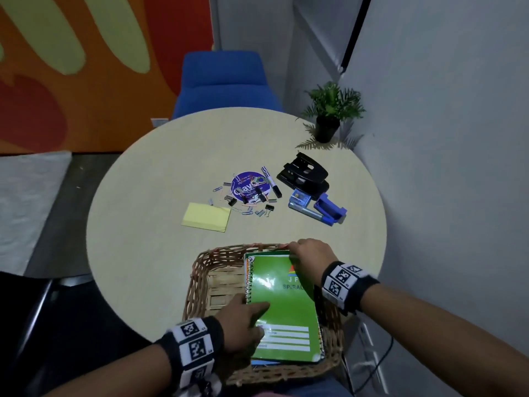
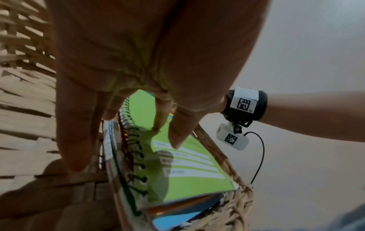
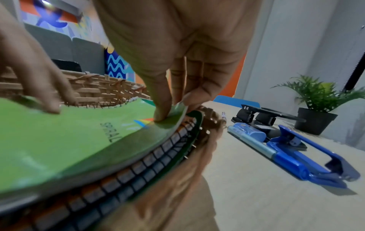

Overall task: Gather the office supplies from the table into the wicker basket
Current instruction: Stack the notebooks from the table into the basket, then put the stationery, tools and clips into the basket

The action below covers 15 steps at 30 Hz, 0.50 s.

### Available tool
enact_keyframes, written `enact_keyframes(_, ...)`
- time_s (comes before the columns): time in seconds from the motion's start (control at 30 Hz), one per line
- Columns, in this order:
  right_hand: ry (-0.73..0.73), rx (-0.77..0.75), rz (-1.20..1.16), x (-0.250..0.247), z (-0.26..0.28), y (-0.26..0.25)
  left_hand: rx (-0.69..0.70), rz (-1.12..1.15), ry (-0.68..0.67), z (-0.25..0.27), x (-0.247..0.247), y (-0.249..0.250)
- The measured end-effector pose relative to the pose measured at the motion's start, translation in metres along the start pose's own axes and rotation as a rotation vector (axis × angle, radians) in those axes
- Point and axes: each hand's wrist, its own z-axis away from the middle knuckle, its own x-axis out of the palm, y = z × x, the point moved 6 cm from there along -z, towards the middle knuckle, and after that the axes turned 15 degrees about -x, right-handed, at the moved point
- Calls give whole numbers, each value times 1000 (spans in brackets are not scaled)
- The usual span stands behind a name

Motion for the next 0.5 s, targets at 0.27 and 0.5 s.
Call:
enact_keyframes(0.27, 25, -49, 115, 2, -2, -7, -43, -133, -74, -11, 8, 3)
enact_keyframes(0.5, 53, -33, -93, -50, -31, 14, 31, 324, 306, 0, -108, -10)
